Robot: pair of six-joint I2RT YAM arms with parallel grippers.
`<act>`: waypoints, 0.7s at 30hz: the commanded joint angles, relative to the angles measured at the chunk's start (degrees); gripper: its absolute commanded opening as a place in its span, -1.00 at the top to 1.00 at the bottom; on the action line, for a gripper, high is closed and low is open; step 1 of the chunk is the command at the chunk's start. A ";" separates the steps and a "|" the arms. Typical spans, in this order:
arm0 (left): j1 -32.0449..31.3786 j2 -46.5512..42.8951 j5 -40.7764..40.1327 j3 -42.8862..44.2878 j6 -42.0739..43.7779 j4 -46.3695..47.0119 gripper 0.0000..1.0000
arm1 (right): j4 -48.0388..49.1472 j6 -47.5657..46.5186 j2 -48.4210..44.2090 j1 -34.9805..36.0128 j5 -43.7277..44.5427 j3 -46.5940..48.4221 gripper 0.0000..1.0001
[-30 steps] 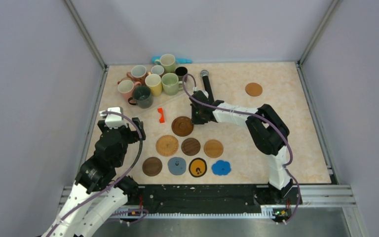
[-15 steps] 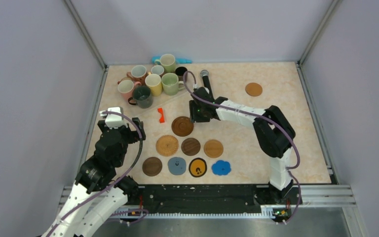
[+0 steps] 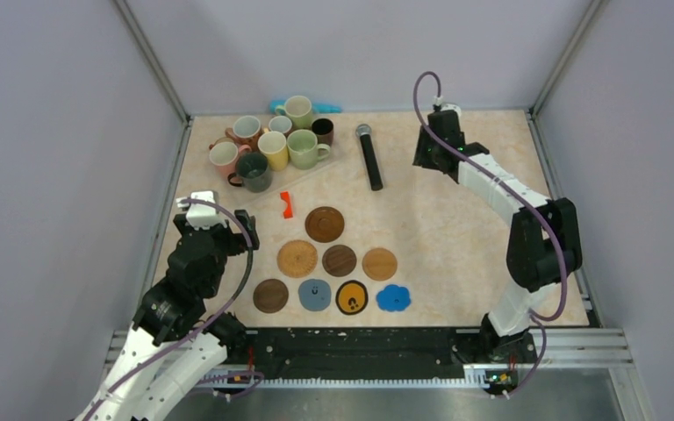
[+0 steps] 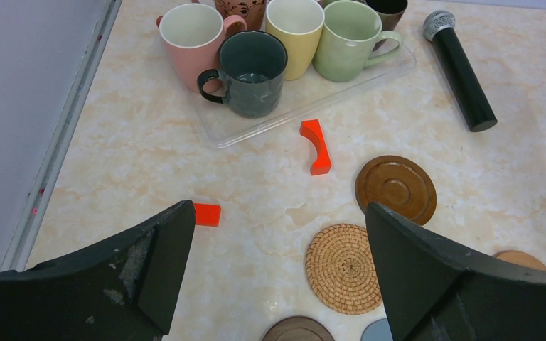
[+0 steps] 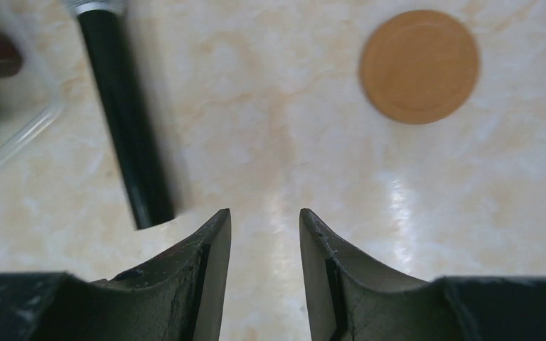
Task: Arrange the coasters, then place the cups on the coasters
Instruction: Move the coaster to the center of the board.
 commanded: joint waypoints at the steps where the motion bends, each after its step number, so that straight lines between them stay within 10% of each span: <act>1: -0.18 -0.62 0.66 -0.20 0.31 2.18 -0.90 | 0.87 -8.90 4.06 -5.40 3.04 2.82 0.19; 21: -0.11 0.66 -0.53 -0.25 0.62 2.45 -0.90 | -6.95 -21.81 28.50 -12.94 -2.88 27.88 0.18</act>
